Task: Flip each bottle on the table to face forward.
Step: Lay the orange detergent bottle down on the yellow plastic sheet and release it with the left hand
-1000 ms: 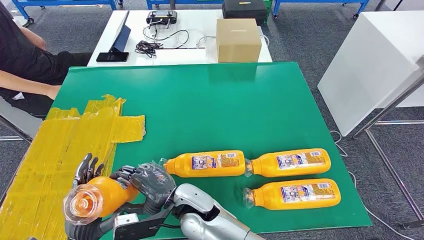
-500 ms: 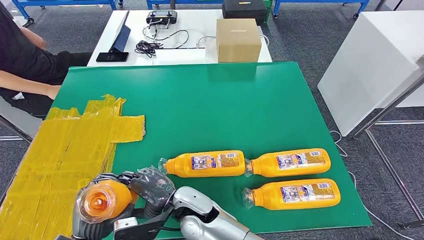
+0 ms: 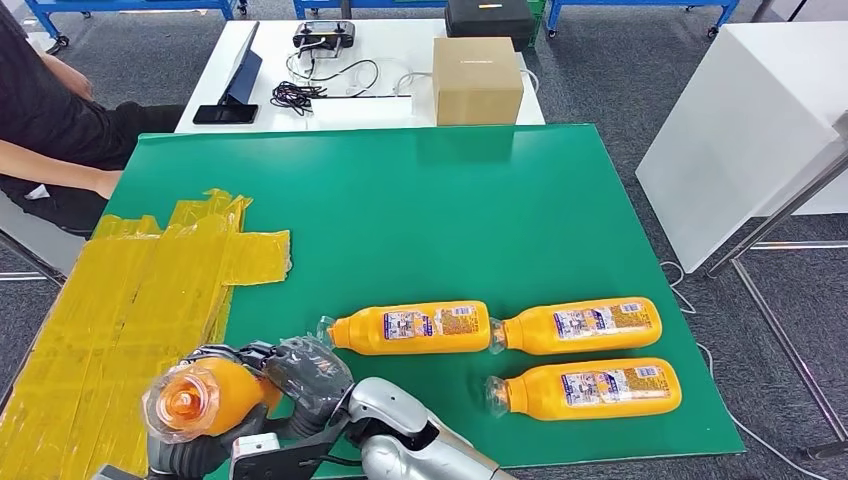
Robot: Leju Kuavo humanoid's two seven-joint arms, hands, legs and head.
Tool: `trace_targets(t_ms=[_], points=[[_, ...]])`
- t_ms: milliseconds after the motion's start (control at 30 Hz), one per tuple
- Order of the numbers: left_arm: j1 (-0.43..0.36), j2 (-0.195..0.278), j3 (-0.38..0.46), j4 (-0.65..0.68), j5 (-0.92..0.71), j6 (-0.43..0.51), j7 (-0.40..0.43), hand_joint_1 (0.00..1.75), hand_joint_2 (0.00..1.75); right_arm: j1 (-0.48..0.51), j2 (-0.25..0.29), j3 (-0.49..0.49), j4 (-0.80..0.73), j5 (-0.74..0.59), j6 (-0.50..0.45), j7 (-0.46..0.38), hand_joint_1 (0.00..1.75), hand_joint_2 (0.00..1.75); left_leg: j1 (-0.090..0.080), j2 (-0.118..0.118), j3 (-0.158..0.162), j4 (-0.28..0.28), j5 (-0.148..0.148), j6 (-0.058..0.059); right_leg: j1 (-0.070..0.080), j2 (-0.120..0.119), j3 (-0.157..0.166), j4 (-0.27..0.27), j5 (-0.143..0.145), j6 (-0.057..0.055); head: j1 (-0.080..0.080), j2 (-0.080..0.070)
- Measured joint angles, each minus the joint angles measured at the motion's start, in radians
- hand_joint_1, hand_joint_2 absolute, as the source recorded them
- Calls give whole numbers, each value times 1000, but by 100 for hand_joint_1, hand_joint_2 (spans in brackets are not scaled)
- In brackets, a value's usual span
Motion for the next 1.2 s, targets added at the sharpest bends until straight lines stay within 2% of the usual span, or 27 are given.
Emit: trace_targets(t_ms=[167, 333, 467, 567, 733, 900, 1033, 1100, 1200], points=[[-13, -44, 3, -7, -52, 2, 0, 175, 175, 105, -35, -100, -113, -30, -64, -55, 0, 0, 0, -1, -1, 0, 0, 0, -1, 0, 0, 0, 0, 0, 0, 0], [-20, -89, 42, -8, -171, 52, 1, 175, 175, 204, -70, -223, -258, -9, -65, -80, 0, 0, -2, 0, -1, 0, 0, 0, -2, 0, 0, 0, 0, 1, 0, 0], [-20, -107, 73, -8, -221, 69, 3, 175, 175, 238, -76, -270, -327, 8, -67, -83, 0, 0, -1, 0, 0, 0, 0, 0, -2, 0, 0, 0, 0, 1, 0, 0], [-26, -121, 98, -4, -376, 160, 20, 175, 175, 261, -80, -301, -366, 58, -85, -64, 0, 0, -1, 1, 0, 0, 0, 0, -1, 0, 0, 0, 0, 1, 0, 0], [-54, -123, 157, 31, -655, 401, 105, 175, 175, 323, -101, -377, -436, 112, -101, -44, 0, 0, -1, 0, 0, 0, 0, 0, -1, 0, 0, 0, 0, 0, 0, 0], [-81, -114, 193, 86, -764, 475, 163, 175, 175, 351, -132, -440, -478, 131, -88, -38, 0, 0, -1, 1, 0, 0, 0, 0, -2, 0, 0, 0, 0, 1, 0, 0], [-114, -94, 201, 163, -1048, 576, 320, 175, 175, 354, -159, -465, -485, 194, -84, -1, 0, 175, -1, 0, 0, 0, 0, 0, -2, 0, 1, 0, 0, 1, 0, 0], [-137, -76, 202, 230, -1179, 619, 405, 175, 175, 354, -180, -479, -482, 235, -85, 22, 0, 175, -1, 0, 0, 0, 0, 0, -2, 0, 1, 0, 0, 1, 0, 0], [-167, -47, 207, 331, -1241, 641, 463, 175, 175, 353, -216, -503, -474, 274, -85, 42, 0, 175, -1, 0, 0, 0, 0, 0, -2, 0, 1, 0, 0, 1, 0, 0]])
